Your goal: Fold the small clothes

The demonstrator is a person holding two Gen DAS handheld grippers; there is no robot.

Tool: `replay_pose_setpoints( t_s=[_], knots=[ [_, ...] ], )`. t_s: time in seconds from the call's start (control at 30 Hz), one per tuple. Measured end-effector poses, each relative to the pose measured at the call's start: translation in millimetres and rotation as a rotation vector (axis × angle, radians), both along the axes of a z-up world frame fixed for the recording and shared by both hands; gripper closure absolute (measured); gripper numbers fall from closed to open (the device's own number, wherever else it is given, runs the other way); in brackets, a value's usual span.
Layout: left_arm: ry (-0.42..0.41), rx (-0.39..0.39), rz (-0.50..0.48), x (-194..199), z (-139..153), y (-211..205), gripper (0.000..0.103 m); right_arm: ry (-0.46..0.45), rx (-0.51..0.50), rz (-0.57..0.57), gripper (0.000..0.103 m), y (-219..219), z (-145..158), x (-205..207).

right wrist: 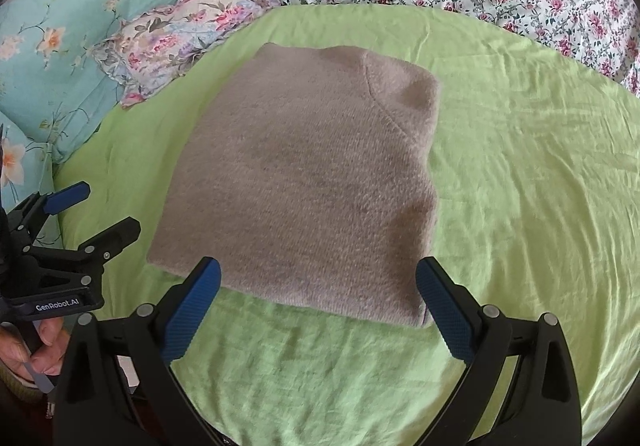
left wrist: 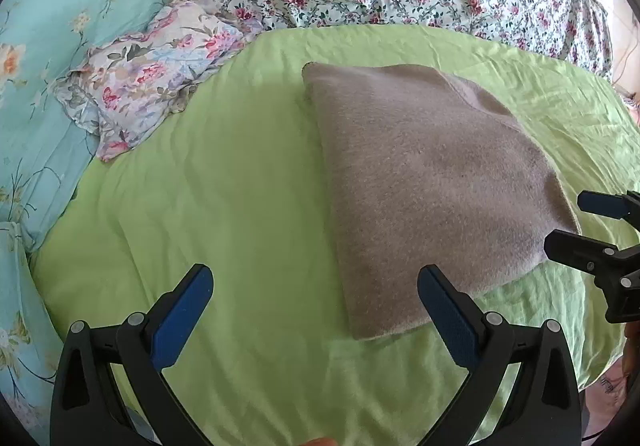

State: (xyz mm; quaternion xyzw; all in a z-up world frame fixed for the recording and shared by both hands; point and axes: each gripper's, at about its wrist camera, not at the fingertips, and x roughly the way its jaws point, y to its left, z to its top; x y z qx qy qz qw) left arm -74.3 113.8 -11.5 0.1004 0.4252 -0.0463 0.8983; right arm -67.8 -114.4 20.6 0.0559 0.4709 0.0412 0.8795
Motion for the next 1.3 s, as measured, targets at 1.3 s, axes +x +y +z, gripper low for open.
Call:
replay_pose_setpoints(
  t_s=[1.3],
  knots=[
    [-0.005, 0.014, -0.019, 5, 3, -14, 0.001, 0.0, -0.014, -0.03, 0.005, -13, 3, -2]
  ],
)
